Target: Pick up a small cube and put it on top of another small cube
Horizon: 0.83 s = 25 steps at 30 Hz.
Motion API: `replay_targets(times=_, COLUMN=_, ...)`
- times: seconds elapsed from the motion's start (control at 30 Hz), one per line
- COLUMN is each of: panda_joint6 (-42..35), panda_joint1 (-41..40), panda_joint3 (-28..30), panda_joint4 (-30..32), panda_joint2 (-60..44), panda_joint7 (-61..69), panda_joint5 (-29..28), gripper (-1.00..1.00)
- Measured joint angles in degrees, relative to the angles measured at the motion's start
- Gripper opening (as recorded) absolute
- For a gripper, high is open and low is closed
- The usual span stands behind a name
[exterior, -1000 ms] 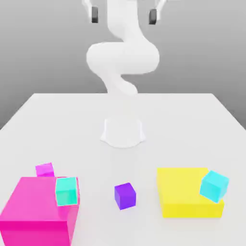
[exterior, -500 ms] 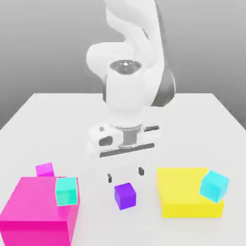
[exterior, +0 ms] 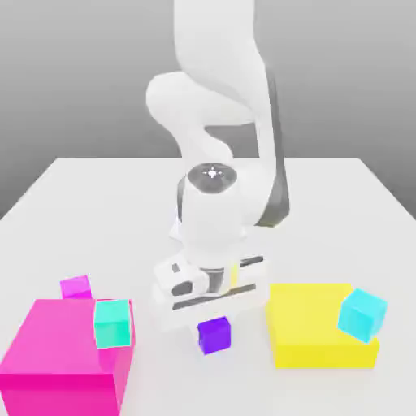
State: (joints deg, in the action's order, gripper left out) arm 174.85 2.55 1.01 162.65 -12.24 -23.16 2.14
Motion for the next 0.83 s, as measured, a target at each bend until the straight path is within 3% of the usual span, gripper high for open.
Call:
replay_targets(times=0.2, panda_joint6=-10.2, panda_joint1=-0.5, panda_joint3=0.7, panda_joint4=1.2, panda_joint2=11.5, panda_joint7=-0.5, panda_joint5=-2.1, gripper=-1.00)
replay_targets(times=0.57, panda_joint6=-37.0, panda_joint1=-8.5, panda_joint3=9.1, panda_joint4=-17.0, panda_joint2=20.1, panda_joint7=21.0, panda_joint5=-4.0, gripper=-1.00)
replay_targets(times=0.7, panda_joint6=-31.4, panda_joint1=-8.9, panda_joint3=10.0, panda_joint4=-16.8, panda_joint2=14.7, panda_joint7=23.9, panda_joint5=-2.7, gripper=-1.00)
replay_targets(times=0.73, panda_joint6=-29.7, panda_joint1=-8.9, panda_joint3=10.1, panda_joint4=-16.4, panda_joint2=13.3, panda_joint7=24.3, panda_joint5=-2.3, gripper=1.00)
replay_targets(times=0.83, panda_joint6=-29.7, panda_joint1=-8.8, panda_joint3=10.1, panda_joint4=-16.4, panda_joint2=13.3, panda_joint7=24.3, panda_joint5=-2.3, gripper=1.00)
